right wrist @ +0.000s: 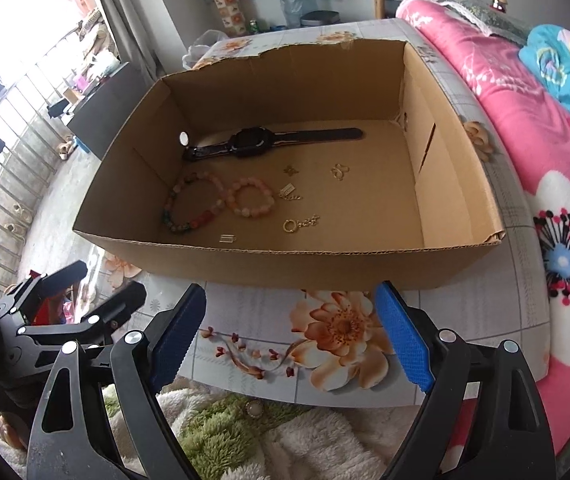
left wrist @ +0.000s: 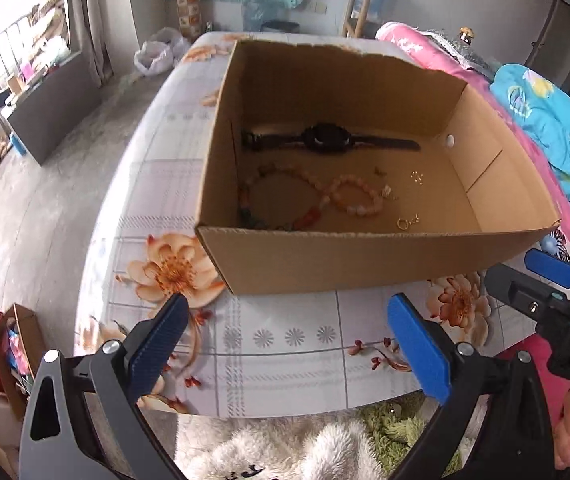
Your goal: Organize jewelry
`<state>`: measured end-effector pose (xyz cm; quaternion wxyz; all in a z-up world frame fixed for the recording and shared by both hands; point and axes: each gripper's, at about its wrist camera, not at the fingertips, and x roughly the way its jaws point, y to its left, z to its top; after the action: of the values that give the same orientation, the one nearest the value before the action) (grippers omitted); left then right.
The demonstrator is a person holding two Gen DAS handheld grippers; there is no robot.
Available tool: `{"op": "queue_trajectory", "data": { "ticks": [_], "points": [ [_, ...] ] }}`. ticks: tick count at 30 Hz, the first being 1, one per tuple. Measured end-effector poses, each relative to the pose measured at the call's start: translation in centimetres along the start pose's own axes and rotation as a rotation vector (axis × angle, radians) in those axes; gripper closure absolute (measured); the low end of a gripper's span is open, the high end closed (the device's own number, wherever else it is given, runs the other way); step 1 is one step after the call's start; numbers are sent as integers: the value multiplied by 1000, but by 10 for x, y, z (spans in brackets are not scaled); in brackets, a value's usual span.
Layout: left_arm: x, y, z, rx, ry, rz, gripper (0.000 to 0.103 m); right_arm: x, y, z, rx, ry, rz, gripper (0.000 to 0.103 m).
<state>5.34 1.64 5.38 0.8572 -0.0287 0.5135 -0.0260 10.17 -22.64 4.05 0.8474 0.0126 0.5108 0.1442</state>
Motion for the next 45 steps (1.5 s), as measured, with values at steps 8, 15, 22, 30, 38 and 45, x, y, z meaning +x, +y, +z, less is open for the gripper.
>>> {"op": "queue_trajectory", "data": {
  "ticks": [8,15,22,30,38,45],
  "points": [
    [4,-1,5,-25,24,-13,6,4,6,-2,-15,8,-29,20],
    [9,-2,7,-50,43,-28,6,10,2,-4,-1,26,-42,20],
    [11,-3,7,-52,57,-24,6,12,-1,-6,5,36,-40,20],
    [11,0,6,-52,58,-31,6,11,1,-10,1,31,-52,20],
    [10,-2,8,-48,50,-23,6,11,-3,-10,8,38,-45,20],
    [11,-4,9,-46,60,-19,6,12,-4,-11,13,46,-41,20]
  ]
}}
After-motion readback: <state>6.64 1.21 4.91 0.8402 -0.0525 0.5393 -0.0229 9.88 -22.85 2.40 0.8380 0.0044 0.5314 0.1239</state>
